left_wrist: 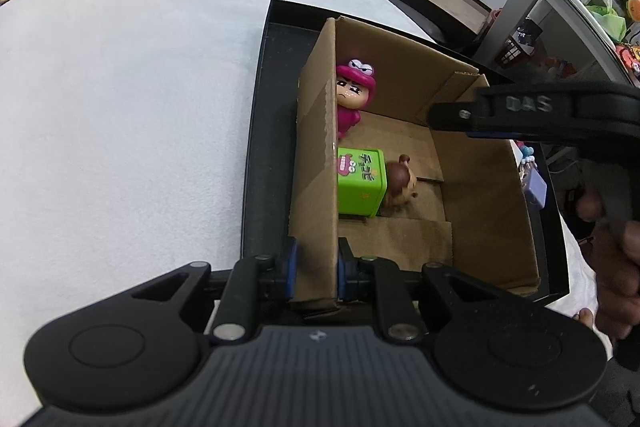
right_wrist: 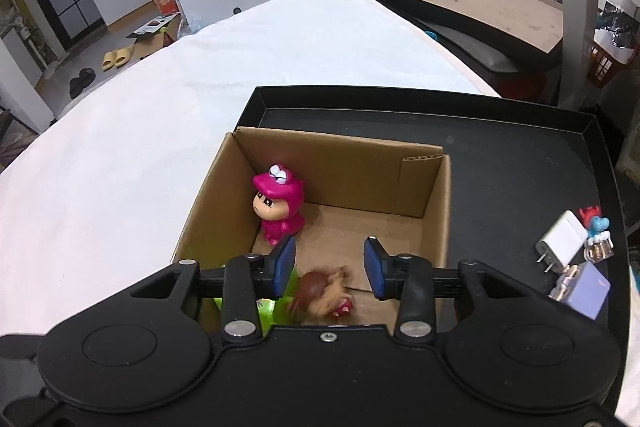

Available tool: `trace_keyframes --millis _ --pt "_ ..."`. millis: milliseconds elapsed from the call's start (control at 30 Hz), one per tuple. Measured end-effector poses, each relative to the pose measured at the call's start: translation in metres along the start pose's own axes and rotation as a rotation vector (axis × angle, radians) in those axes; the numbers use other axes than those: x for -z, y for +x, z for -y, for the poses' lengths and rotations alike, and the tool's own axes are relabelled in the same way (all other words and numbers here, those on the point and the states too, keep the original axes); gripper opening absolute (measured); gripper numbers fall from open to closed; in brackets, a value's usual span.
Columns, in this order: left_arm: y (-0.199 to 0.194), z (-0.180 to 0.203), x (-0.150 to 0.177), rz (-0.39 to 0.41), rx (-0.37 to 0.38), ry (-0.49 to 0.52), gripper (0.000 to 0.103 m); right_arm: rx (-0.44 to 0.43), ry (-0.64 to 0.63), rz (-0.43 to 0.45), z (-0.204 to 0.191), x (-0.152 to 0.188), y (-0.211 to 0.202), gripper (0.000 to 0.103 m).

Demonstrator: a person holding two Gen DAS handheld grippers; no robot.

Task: Organize rigid objects
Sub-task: 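Carry the girl doll with the right gripper over the box and release, then move the right gripper to the lavender cube and grasp it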

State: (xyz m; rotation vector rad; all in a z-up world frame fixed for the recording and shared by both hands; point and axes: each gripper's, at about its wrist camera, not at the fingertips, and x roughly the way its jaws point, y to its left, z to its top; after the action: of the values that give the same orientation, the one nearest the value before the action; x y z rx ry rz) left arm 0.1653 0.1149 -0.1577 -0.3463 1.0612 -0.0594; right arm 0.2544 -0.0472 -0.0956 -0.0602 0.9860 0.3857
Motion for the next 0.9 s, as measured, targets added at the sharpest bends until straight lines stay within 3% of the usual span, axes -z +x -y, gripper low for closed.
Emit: trace_keyframes --millis 900 --pt "0.000 0.013 0.000 -0.012 -0.066 0.015 0.017 0.016 0.048 0.022 0.095 0.028 -0.063 0.055"
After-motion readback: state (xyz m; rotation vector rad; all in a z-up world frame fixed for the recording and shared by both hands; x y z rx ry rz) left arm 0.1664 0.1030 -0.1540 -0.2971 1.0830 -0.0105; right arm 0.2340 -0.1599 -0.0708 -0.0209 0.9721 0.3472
